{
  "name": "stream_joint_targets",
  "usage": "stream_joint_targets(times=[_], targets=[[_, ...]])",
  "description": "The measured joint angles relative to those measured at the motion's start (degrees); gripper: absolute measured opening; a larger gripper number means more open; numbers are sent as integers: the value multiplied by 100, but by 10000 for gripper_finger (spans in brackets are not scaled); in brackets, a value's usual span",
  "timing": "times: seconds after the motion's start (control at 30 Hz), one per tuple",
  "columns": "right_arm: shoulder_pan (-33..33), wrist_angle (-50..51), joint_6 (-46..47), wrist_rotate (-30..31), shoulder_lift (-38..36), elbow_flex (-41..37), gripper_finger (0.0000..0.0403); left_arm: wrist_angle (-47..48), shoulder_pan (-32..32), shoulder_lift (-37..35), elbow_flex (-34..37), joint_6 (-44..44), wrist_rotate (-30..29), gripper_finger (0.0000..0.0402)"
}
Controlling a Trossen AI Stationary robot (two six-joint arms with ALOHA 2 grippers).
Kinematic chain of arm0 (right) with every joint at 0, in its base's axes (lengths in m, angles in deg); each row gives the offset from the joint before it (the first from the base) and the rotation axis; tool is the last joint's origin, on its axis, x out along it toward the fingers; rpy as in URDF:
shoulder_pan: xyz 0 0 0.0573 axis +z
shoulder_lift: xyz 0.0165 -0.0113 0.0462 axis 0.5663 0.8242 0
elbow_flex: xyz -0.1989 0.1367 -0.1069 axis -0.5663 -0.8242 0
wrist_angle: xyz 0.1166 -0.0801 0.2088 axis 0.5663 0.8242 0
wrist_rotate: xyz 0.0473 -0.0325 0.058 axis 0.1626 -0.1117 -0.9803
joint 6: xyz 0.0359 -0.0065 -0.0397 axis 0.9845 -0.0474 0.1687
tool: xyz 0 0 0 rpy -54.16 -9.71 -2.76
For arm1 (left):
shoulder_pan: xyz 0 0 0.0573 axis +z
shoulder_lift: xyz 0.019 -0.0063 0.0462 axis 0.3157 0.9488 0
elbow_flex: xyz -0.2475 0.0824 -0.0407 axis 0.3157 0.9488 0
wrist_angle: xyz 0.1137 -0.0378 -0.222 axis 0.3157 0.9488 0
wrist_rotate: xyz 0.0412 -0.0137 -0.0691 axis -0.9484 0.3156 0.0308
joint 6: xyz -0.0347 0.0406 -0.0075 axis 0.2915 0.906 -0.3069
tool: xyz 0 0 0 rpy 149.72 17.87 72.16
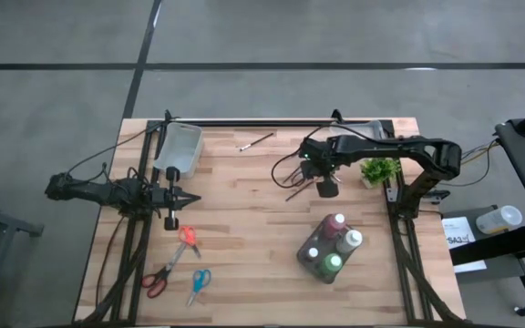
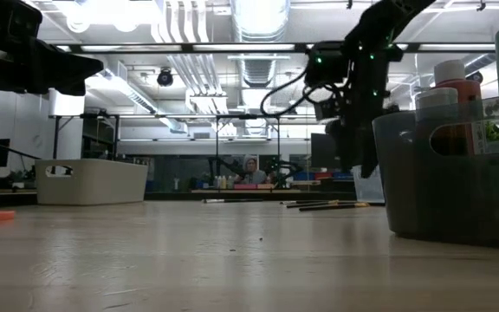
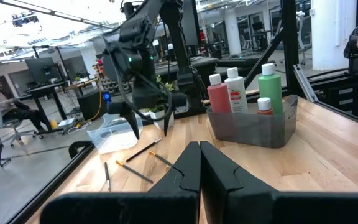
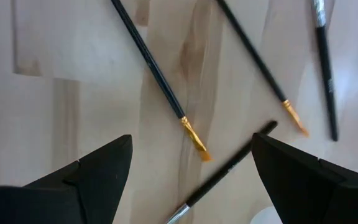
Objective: Pick & Place Paint Supplies
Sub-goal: Put the bottom gold paint brush into the transparent bin
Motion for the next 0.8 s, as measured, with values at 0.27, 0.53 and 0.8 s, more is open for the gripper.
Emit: stream_joint_targets(times=[0.27,0.53,0.8], targets=[[-64,-601,26,-9,0,-601,326,0,1,0,0,0,0,0],[-186,-1106,83,-140,0,-975,326,0,2,0,0,0,0,0],[-452,-1168,55,-415,0,-1074,326,0,0,0,0,0,0,0]])
